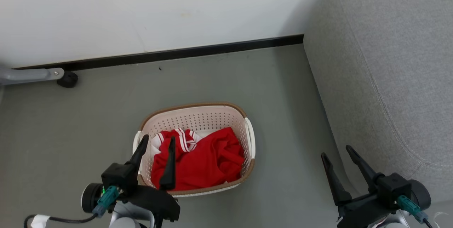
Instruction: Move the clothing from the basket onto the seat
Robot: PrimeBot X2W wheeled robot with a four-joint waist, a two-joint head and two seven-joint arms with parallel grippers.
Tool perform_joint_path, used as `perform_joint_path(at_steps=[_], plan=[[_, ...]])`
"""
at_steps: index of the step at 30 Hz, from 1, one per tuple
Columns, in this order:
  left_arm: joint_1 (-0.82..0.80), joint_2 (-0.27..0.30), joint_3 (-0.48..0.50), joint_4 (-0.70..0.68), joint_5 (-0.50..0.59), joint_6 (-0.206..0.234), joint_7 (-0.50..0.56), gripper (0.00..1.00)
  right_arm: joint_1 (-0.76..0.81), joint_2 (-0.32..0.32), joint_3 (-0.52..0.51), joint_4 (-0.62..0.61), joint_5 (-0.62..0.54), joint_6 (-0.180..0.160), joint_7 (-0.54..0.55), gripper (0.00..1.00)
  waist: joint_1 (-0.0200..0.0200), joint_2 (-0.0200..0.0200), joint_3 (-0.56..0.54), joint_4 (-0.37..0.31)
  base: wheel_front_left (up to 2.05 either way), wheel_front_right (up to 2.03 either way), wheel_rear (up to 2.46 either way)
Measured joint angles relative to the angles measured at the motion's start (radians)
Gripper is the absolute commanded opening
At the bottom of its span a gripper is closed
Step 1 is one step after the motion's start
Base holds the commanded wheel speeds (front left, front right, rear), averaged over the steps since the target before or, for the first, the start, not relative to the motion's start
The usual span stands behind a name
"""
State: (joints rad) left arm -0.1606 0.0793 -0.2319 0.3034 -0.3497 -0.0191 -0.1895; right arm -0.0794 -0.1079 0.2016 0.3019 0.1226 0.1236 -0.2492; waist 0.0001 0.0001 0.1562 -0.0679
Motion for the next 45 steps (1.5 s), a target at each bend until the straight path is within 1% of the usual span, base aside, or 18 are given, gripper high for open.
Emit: perform_joint_path(at_steps=[2,7,14,19,27,31,37,45], plan=[[-0.027,0.001,-0.013,0.010,0.010,-0.008,0.023,1.00,-0.014,0.005,0.005,-0.003,-0.001,0.000,0.000,1.00,0.0000,0.0000,0.026,-0.013,0.00,0.00,0.00],[-0.105,0.003,-0.040,0.039,0.043,-0.008,0.083,1.00,-0.043,0.021,0.026,-0.011,-0.009,0.000,0.000,1.00,0.0000,0.0000,0.093,-0.048,0.00,0.00,0.00],[-0.200,0.001,-0.055,0.108,0.046,-0.008,0.194,1.00,-0.090,0.034,0.056,-0.021,-0.009,0.000,0.000,1.00,0.0001,0.0000,0.192,-0.094,0.00,0.00,0.00],[-0.260,0.021,-0.056,0.154,0.058,-0.006,0.265,1.00,-0.128,0.040,0.072,-0.032,-0.009,0.000,0.000,1.00,0.0001,0.0000,0.265,-0.125,0.00,0.00,0.00],[-0.356,0.042,-0.031,0.198,0.060,0.019,0.350,1.00,-0.193,0.045,0.077,-0.046,-0.008,0.000,0.000,1.00,0.0001,0.0001,0.383,-0.168,0.00,0.00,0.00],[-0.404,0.040,-0.030,0.235,0.060,0.021,0.386,1.00,-0.228,0.047,0.076,-0.045,-0.008,0.000,0.000,1.00,0.0001,0.0002,0.441,-0.186,0.00,0.00,0.00],[-0.433,0.039,-0.018,0.292,0.059,0.037,0.414,1.00,-0.260,0.051,0.081,-0.036,-0.007,0.000,0.000,1.00,0.0001,0.0002,0.513,-0.208,0.00,0.00,0.00],[-0.456,0.035,-0.008,0.348,0.049,0.038,0.427,1.00,-0.272,0.052,0.074,-0.012,-0.002,0.000,0.000,1.00,0.0000,0.0001,0.558,-0.227,0.00,0.00,0.00]])
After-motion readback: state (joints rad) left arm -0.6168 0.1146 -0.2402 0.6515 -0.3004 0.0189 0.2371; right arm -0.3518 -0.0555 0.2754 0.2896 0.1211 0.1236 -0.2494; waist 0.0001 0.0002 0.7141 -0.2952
